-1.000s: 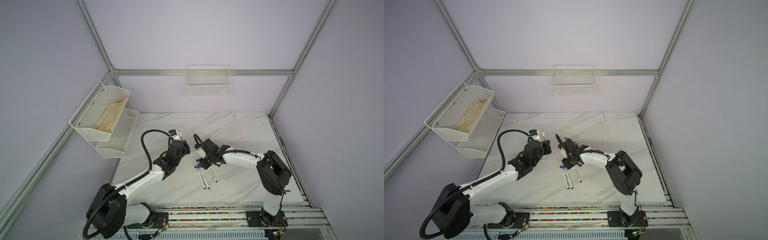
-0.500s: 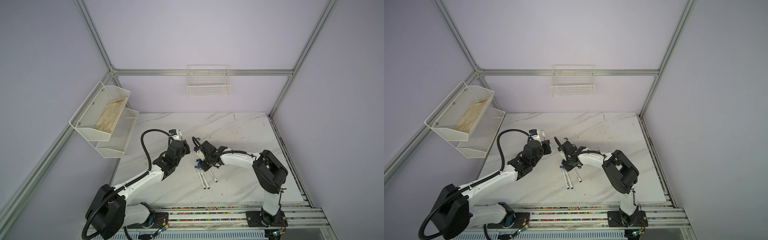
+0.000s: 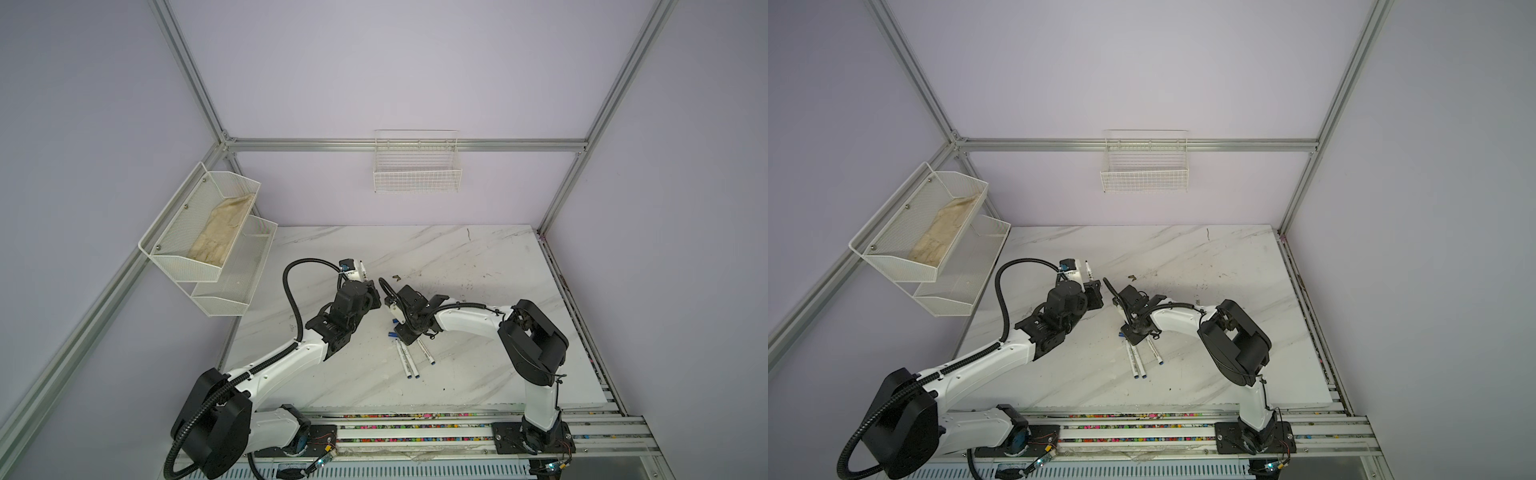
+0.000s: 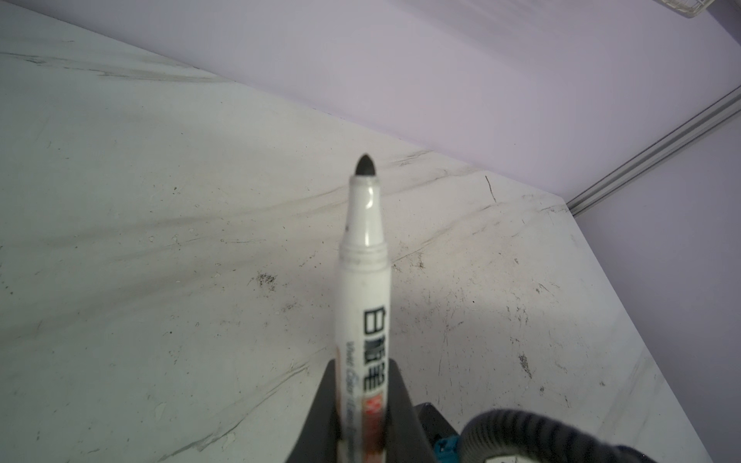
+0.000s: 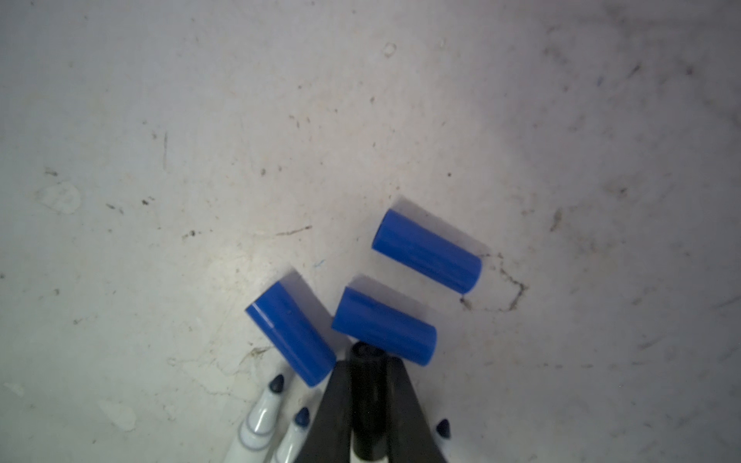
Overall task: Insert the pens into the pen caps
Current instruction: 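Close the right gripper on the black cap among the blue caps, then lift the black cap with the right gripper toward the marker in the left gripper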
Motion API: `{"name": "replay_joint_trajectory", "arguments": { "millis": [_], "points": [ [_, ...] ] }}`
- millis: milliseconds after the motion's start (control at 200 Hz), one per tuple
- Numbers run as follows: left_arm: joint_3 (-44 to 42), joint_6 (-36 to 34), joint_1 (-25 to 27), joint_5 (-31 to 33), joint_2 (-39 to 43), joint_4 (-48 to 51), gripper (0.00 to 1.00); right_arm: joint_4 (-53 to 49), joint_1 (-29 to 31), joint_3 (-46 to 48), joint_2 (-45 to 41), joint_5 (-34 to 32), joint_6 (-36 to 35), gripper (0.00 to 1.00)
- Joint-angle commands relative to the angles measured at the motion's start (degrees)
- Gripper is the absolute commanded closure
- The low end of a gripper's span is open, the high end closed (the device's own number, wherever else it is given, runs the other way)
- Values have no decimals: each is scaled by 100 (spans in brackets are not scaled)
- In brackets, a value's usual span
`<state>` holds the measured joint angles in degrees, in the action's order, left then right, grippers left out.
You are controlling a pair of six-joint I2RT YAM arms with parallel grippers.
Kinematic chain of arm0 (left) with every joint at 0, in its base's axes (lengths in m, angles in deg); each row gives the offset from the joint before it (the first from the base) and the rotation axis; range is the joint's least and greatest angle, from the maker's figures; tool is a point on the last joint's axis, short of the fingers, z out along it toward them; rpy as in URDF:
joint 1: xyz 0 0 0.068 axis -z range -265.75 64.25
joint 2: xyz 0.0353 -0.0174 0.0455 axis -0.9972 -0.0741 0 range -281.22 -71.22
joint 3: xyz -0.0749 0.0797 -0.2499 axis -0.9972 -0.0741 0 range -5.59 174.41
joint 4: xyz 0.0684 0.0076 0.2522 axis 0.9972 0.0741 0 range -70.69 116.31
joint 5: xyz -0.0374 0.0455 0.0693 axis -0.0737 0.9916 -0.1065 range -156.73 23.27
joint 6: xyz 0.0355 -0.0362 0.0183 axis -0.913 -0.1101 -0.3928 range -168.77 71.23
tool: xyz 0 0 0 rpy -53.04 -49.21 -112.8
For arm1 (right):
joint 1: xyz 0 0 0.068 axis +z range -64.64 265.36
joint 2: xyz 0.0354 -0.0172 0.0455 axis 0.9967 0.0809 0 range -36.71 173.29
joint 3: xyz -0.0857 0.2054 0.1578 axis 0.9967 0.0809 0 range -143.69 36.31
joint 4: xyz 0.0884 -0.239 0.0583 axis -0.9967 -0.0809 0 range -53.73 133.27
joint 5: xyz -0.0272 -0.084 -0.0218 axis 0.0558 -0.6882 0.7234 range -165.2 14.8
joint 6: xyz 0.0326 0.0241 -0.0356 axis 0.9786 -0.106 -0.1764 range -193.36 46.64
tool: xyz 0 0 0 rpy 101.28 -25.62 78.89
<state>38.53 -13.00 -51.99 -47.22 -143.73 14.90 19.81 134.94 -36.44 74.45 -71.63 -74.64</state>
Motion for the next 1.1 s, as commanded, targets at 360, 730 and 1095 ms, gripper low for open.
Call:
{"name": "replay_joint_trajectory", "arguments": {
  "millis": [360,730,1095],
  "points": [
    [-94,-578,-4,-853,54,-260,100,16,-276,-253,-1235,107,116,100],
    [79,-1406,612,-2339,-278,-863,100,3318,-1579,857,-2759,1676,1850,100],
    [192,-1515,904,-2455,-446,-1111,100,3682,-1581,957,-2752,2638,2006,100]
  ]
}}
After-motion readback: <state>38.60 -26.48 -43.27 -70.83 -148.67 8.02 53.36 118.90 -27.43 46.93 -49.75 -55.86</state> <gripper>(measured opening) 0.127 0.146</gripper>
